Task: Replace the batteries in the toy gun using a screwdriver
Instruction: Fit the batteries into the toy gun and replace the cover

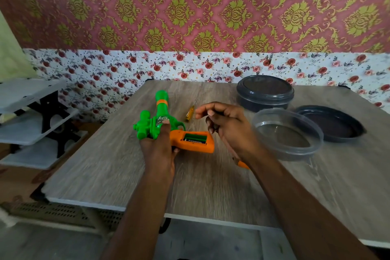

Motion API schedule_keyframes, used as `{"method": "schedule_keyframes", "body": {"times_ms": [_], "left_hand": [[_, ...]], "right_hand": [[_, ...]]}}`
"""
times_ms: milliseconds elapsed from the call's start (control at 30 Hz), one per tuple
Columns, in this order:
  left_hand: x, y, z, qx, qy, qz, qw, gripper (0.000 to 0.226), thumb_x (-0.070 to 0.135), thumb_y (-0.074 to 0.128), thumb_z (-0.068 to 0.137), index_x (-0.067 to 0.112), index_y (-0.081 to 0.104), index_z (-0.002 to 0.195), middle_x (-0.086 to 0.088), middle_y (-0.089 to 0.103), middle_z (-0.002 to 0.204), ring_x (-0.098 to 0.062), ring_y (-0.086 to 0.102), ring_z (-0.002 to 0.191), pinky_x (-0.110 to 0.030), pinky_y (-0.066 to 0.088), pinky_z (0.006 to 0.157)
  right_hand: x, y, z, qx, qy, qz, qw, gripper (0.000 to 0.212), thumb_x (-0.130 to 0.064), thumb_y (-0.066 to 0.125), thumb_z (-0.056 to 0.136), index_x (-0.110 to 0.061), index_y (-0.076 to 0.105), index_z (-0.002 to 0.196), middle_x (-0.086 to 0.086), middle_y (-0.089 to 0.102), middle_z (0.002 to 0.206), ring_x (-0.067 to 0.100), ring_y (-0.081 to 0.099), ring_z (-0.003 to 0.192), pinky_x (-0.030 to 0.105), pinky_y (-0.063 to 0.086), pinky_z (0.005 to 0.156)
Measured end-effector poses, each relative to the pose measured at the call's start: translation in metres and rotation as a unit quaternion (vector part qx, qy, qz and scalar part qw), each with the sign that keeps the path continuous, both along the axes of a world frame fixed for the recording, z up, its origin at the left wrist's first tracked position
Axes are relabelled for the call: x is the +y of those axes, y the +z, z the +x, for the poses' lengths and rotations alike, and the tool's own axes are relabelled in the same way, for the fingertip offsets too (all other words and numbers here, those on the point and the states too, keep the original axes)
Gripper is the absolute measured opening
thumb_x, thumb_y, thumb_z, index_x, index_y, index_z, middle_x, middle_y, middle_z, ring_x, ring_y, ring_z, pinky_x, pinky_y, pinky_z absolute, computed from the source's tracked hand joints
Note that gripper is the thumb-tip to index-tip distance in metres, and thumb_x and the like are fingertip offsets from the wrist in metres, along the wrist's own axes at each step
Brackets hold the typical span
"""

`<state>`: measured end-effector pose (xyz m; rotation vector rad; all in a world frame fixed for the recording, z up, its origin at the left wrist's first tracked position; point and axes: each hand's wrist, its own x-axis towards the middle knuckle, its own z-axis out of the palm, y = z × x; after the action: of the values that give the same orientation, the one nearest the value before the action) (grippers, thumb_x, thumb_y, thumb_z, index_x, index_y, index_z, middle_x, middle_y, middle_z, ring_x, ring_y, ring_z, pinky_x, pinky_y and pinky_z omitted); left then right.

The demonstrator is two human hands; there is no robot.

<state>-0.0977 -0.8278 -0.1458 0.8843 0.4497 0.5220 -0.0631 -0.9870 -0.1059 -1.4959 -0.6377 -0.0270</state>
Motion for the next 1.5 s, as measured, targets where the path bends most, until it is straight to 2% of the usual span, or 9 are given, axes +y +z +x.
{"method": "schedule_keyframes", "body": {"times_ms": [200,367,600,700,833,1067,1267,1400,1500], "left_hand": [[0.0,0.0,0.001,0.015,0.01,0.013,1.0,0.05,0.023,0.069,0.097,0.024,0.046,0.141,-0.01,0.075,0.116,-0.024,0.076,0.083,-0.024,0.051,0.043],[0.0,0.0,0.001,0.023,0.013,0.013,1.0,0.048,0.024,0.07,0.096,0.024,0.048,0.138,-0.009,0.075,0.115,-0.031,0.076,0.095,-0.026,0.053,0.046],[-0.001,0.0,0.003,0.024,0.014,0.028,0.999,0.042,0.025,0.07,0.096,0.03,0.05,0.132,-0.006,0.074,0.117,-0.031,0.075,0.099,-0.031,0.056,0.053],[-0.001,-0.001,0.003,0.031,0.017,0.027,0.999,0.044,0.025,0.071,0.095,0.026,0.05,0.134,-0.006,0.073,0.117,-0.03,0.075,0.098,-0.031,0.057,0.053],[0.0,-0.004,0.004,0.014,0.015,0.033,0.999,0.044,0.024,0.071,0.095,0.025,0.052,0.135,-0.008,0.075,0.116,-0.032,0.076,0.096,-0.032,0.056,0.054],[0.0,-0.007,0.005,-0.01,0.011,0.046,0.999,0.053,0.022,0.076,0.091,0.033,0.053,0.138,-0.004,0.075,0.115,-0.031,0.076,0.093,-0.034,0.055,0.057],[0.001,-0.009,0.005,0.03,0.012,0.107,0.994,0.024,0.018,0.087,0.078,0.021,0.07,0.094,-0.005,0.076,0.086,-0.024,0.073,0.075,-0.037,0.053,0.065],[0.0,-0.011,0.005,0.024,0.019,0.134,0.99,0.02,0.017,0.086,0.08,0.021,0.068,0.088,-0.008,0.075,0.082,-0.024,0.07,0.07,-0.04,0.056,0.063],[0.001,-0.011,0.005,0.019,0.019,0.146,0.989,0.017,0.016,0.082,0.084,0.02,0.068,0.093,-0.012,0.076,0.085,-0.025,0.07,0.071,-0.04,0.057,0.063]], "right_hand": [[0.001,-0.004,0.0,0.016,0.053,0.067,0.996,0.024,0.013,0.063,0.091,0.006,0.057,0.114,0.019,0.074,0.113,0.033,0.075,0.098,0.045,0.06,0.089],[0.004,-0.002,-0.003,-0.02,-0.057,0.034,0.998,0.024,-0.001,0.082,0.08,-0.004,0.069,0.1,0.014,0.074,0.105,0.03,0.076,0.098,0.026,0.058,0.069],[0.003,-0.01,-0.004,-0.034,-0.08,0.059,0.994,0.029,0.006,0.078,0.081,-0.013,0.072,0.102,0.008,0.073,0.092,0.037,0.075,0.093,0.044,0.065,0.073],[0.004,-0.012,-0.002,-0.045,-0.106,0.064,0.991,0.022,0.008,0.074,0.085,-0.007,0.067,0.1,0.015,0.073,0.09,0.03,0.076,0.077,0.038,0.063,0.067],[0.002,-0.021,0.004,-0.085,-0.129,-0.019,0.988,0.026,0.005,0.072,0.088,-0.019,0.077,0.094,0.011,0.069,0.098,0.022,0.073,0.076,0.036,0.06,0.07],[-0.008,-0.022,0.005,-0.117,-0.087,-0.088,0.985,0.024,0.01,0.064,0.091,-0.01,0.072,0.101,0.0,0.072,0.091,0.012,0.072,0.089,0.037,0.061,0.079],[-0.016,-0.021,0.006,-0.235,-0.094,-0.225,0.941,0.023,0.003,0.062,0.094,-0.019,0.065,0.1,-0.012,0.07,0.088,0.009,0.071,0.09,0.033,0.057,0.081],[-0.012,-0.021,0.004,-0.284,-0.093,-0.296,0.907,0.026,-0.004,0.062,0.095,-0.023,0.06,0.112,-0.005,0.069,0.099,0.004,0.065,0.088,0.017,0.05,0.075],[-0.006,-0.018,0.003,-0.29,-0.099,-0.307,0.901,0.02,-0.022,0.064,0.096,-0.026,0.056,0.114,-0.004,0.069,0.099,0.01,0.066,0.086,0.022,0.052,0.073]]}}
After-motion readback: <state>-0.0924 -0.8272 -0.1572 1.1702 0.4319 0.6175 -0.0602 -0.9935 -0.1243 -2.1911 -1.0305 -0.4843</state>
